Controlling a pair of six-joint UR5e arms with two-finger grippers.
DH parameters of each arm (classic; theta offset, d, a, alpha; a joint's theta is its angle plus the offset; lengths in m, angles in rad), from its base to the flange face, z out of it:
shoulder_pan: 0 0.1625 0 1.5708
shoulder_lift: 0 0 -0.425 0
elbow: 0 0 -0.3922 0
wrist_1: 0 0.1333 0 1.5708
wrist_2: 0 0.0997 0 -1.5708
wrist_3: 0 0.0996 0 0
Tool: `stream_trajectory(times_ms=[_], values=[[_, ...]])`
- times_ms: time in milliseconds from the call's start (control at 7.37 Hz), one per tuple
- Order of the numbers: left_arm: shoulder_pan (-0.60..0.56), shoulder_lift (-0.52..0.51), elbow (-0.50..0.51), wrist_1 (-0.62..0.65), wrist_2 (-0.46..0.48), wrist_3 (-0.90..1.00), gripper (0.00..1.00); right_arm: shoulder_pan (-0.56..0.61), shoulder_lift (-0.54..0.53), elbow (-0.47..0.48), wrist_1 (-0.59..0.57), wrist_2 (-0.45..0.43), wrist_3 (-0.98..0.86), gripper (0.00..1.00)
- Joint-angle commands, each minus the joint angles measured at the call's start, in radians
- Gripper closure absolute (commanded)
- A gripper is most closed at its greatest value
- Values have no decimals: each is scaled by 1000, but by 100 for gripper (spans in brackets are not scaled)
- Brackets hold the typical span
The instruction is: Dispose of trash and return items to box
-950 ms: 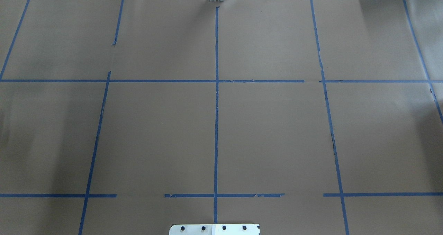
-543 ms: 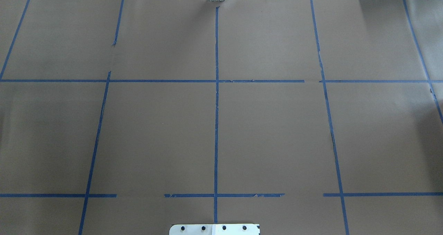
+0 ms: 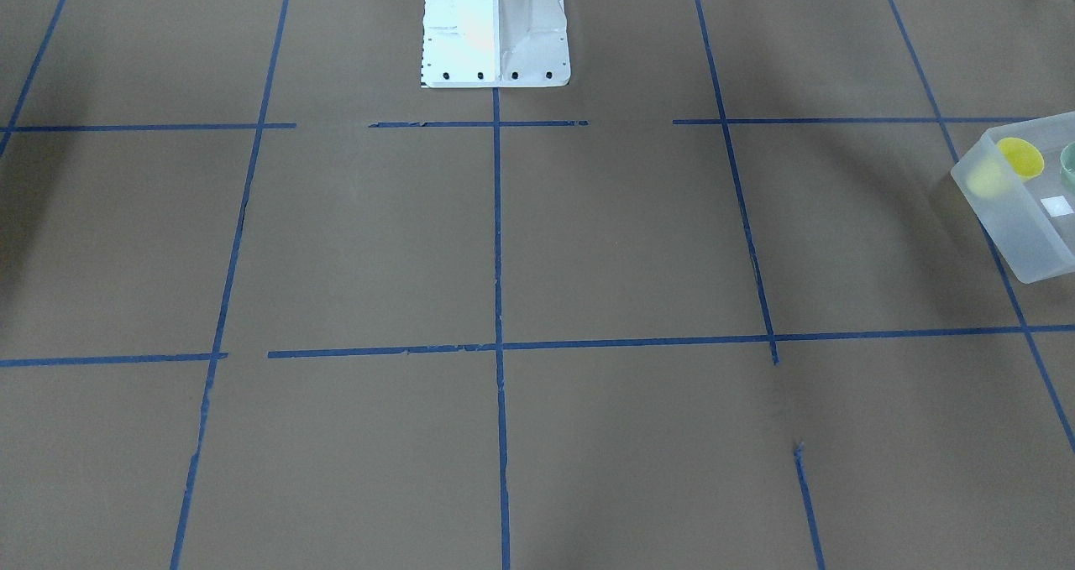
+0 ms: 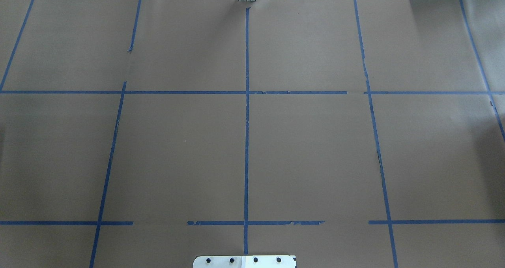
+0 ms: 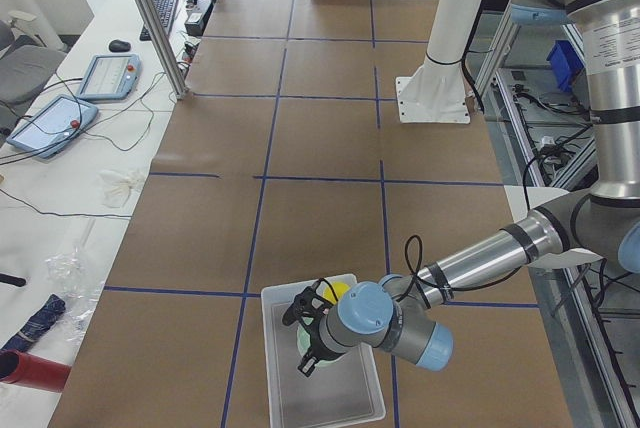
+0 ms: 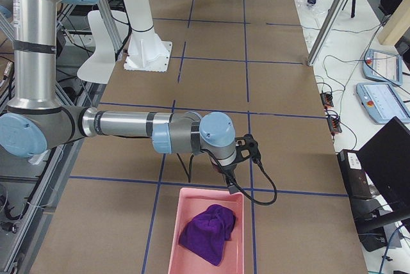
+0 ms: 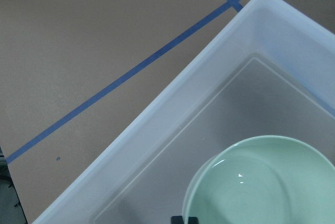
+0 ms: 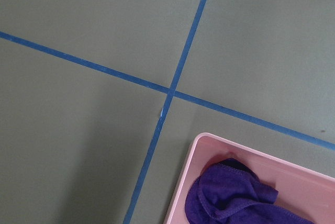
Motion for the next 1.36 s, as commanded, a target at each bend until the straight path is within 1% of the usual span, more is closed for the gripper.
stream_trajectory(times_ms=[0, 136, 271, 407, 543, 814, 950, 1086, 1221], values=[[18, 4, 6, -12, -15, -1, 22, 0, -1, 0, 0, 0, 2, 0], [22, 1, 0, -12, -15, -3, 0, 0, 0, 0, 0, 0, 5, 0], [22, -8, -24, -13, -17, -42, 0, -8, 0, 0, 0, 0, 10, 0], [25, -8, -129, 5, -23, -188, 0, -15, 0, 0, 0, 0, 34, 0], [36, -14, -212, 90, -23, -269, 0, -20, 0, 6, 3, -2, 78, 0], [41, -69, -480, 485, -14, -270, 0, -26, 2, 6, 3, -5, 102, 0], [41, -118, -533, 649, -12, -238, 0, -28, 2, 5, 2, -8, 108, 0], [32, -122, -511, 687, -18, -149, 0, -28, -9, -3, 0, -8, 103, 0], [32, -123, -453, 703, -21, -135, 0, -28, -13, -3, -9, -11, 94, 0]])
